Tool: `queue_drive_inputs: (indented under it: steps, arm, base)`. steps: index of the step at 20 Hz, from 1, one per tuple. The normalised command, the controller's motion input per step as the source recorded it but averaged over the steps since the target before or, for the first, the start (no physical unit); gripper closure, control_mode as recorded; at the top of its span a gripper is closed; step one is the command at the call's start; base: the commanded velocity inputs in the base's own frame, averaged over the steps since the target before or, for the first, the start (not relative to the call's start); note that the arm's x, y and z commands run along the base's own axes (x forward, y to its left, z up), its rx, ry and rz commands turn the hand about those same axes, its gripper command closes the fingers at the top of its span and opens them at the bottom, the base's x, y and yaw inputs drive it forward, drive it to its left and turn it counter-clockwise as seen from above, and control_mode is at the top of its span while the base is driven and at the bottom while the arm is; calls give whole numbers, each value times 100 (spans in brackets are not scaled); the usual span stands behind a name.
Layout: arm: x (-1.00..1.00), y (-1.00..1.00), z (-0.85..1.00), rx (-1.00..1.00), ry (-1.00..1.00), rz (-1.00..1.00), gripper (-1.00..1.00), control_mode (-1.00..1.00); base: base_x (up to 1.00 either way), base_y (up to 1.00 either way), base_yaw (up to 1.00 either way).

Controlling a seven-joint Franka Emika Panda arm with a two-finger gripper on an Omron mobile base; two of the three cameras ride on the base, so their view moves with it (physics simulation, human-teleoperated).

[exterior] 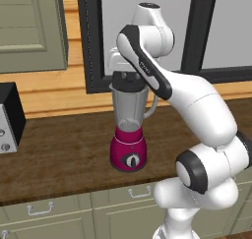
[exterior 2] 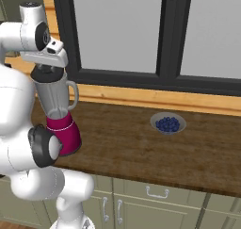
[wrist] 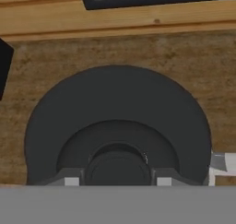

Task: Close the lid blender by securely placing the lid on top.

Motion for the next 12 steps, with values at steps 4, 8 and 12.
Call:
queue_drive_inputs:
  steps: [4, 8, 12]
  arm:
    - [-9, 0, 0, 0, 7, 0, 100, -100]
    - [0, 0, 0, 0, 4, 0, 100, -100]
    - [0, 0, 7, 0, 4, 0, 100, -100]
  base:
    - [0, 0, 0]
    - [0, 0, 0]
    - [0, 0, 0]
